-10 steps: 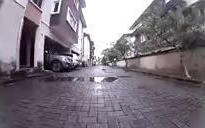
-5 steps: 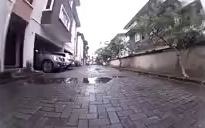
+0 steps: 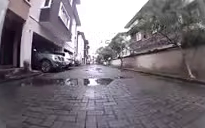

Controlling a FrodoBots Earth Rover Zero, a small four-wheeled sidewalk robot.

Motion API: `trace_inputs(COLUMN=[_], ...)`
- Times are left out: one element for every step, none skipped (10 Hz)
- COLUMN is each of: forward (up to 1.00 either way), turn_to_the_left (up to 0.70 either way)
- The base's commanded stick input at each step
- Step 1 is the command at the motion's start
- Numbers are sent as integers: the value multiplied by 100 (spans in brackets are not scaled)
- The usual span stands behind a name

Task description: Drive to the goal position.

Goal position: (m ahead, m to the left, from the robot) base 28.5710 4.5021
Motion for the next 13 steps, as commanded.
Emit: trace_inputs(forward=[70, 70, 70, 70, 70, 70, 70, 70, 70, 70, 70, 70, 70], turn_to_the_left=[0, 0, 0, 0, 0, 0, 0, 0, 0, 0, 0, 0, 0])
